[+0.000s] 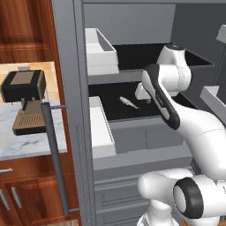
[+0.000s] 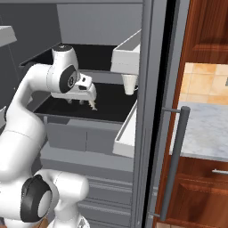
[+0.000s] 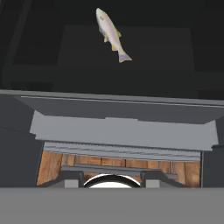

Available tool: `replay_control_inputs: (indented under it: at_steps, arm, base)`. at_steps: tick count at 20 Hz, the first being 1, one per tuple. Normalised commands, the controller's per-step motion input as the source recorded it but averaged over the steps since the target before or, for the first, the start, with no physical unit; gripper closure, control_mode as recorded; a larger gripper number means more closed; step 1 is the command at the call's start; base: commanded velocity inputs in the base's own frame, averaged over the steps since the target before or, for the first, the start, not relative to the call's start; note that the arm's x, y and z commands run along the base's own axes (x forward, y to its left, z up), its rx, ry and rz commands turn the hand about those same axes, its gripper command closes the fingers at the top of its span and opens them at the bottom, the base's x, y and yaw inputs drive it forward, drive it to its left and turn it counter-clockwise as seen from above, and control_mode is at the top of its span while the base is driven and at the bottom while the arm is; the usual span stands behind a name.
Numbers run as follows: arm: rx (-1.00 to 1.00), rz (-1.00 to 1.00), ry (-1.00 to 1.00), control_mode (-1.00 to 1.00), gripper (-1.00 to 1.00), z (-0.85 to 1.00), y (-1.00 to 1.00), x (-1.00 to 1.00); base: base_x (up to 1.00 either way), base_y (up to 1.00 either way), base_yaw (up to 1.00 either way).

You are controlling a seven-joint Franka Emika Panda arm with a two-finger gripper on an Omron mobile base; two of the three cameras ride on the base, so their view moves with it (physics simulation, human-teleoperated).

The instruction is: Take the fish from the fridge and place it on the digital scale on the counter by the fridge. Wait a few seconds for a reading, then move it to the plate on the dining counter.

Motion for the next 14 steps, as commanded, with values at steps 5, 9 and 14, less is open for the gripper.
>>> replay_control_inputs:
  at_steps: [5, 9, 14]
  arm:
    - [0.01, -0.01, -0.01, -1.00, -1.00, -0.01, 0.00, -0.01]
    - [0.06, -0.03, 0.00, -1.00, -1.00, -0.39, -0.01, 0.18]
    - [0.00, -0.05, 0.00, -1.00, -1.00, -0.71, 0.00, 0.20]
  base:
    - [0.00, 0.00, 0.00]
    - [0.00, 0.00, 0.00]
    - [0.00, 0.00, 0.00]
